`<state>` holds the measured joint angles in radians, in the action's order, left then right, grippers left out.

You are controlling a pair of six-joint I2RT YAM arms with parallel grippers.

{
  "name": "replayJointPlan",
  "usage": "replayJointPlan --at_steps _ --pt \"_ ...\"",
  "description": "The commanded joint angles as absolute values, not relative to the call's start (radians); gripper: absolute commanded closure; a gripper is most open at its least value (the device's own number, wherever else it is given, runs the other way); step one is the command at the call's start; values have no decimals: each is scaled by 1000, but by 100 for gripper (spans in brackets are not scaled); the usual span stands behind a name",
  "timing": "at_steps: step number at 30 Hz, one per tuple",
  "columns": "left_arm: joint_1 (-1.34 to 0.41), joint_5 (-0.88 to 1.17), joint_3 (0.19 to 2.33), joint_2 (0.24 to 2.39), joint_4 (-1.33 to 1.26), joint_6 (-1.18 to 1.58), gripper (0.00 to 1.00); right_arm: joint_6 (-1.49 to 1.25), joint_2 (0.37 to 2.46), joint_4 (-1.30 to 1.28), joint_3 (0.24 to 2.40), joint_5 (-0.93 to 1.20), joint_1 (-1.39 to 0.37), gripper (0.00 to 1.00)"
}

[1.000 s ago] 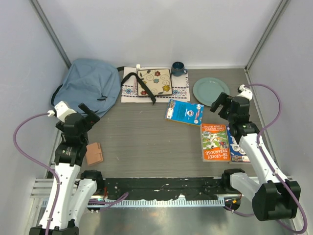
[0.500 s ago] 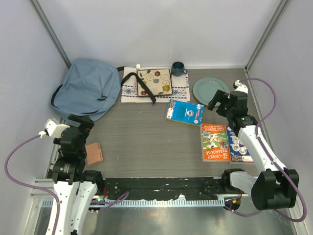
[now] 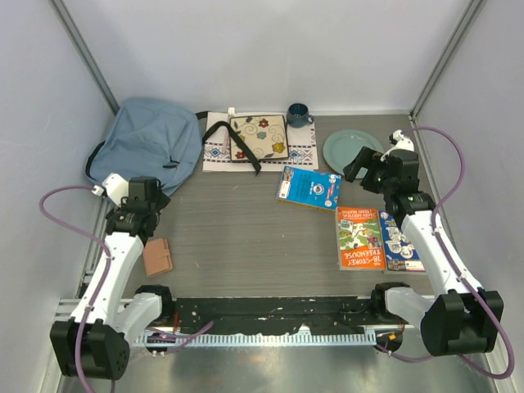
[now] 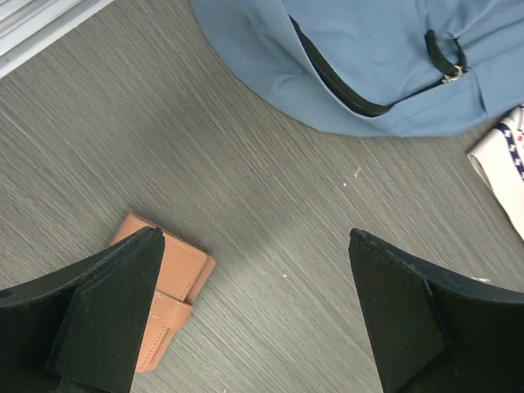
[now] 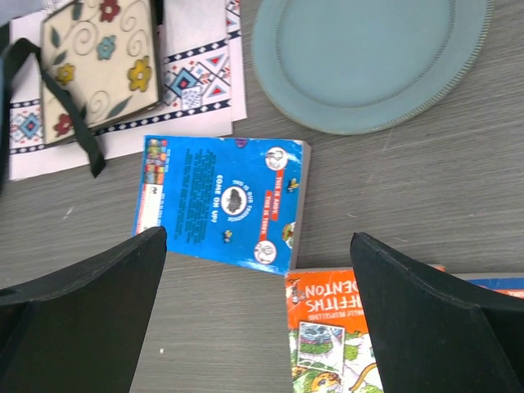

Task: Pack the student bag
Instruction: Pick up the student bag at the corner of the board.

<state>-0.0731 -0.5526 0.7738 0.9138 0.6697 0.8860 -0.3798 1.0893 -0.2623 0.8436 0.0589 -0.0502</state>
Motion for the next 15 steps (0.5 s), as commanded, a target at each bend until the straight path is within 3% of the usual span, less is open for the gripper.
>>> replayJointPlan --at_steps 1,7,15 --pt "-17 -612 785 954 556 862 1 -425 1048 -221 877 153 -48 0" --pt "153 -500 830 1108 459 848 0 -474 1028 -192 870 207 -49 0" --pt "242 -402 960 1368 355 805 0 -525 1029 -144 856 265 -48 0"
